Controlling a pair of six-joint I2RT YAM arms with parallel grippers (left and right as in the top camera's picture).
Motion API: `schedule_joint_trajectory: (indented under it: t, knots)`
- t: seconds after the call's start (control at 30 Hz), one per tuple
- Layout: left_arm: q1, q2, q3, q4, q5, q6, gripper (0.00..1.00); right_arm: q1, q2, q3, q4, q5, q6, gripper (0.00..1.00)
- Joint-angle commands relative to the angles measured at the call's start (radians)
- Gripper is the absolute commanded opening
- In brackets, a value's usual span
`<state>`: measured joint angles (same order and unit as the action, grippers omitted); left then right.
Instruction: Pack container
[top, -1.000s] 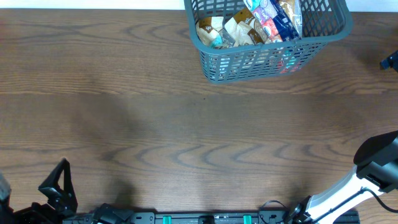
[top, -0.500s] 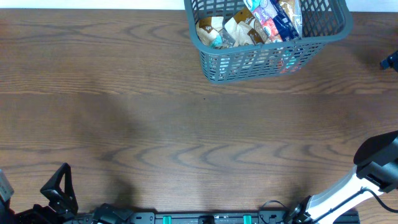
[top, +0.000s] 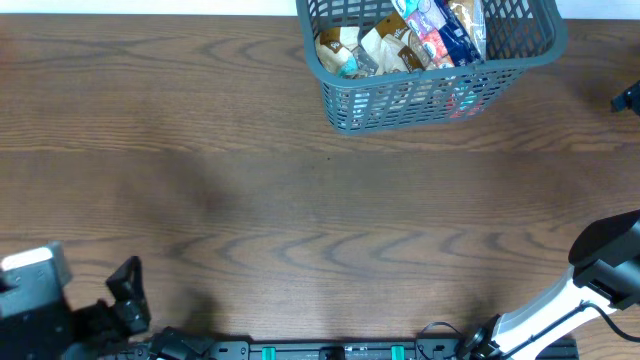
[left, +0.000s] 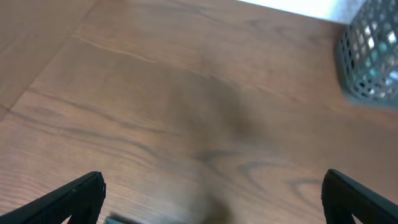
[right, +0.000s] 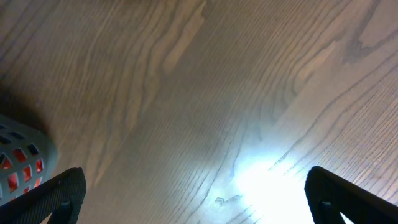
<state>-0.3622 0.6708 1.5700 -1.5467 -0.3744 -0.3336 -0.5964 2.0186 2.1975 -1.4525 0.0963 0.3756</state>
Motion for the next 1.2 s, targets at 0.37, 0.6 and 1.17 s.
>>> schedule_joint_trajectory:
  t: [0.37,0.6,1.17]
  knots:
    - [0.167,-0.248,-0.347,0.419,0.264,0.327,0.99,-0.005,-0.002,-0.002,0.002,0.001,0.013,0.99]
    - [0.262,-0.375,-0.500,0.525,0.348,0.344,0.99,-0.005,-0.002,-0.002,0.002,0.001,0.013,0.99]
    - [0.401,-0.607,-0.855,0.915,0.525,0.478,0.98,-0.005,-0.002,-0.002,0.002,0.001,0.013,0.99]
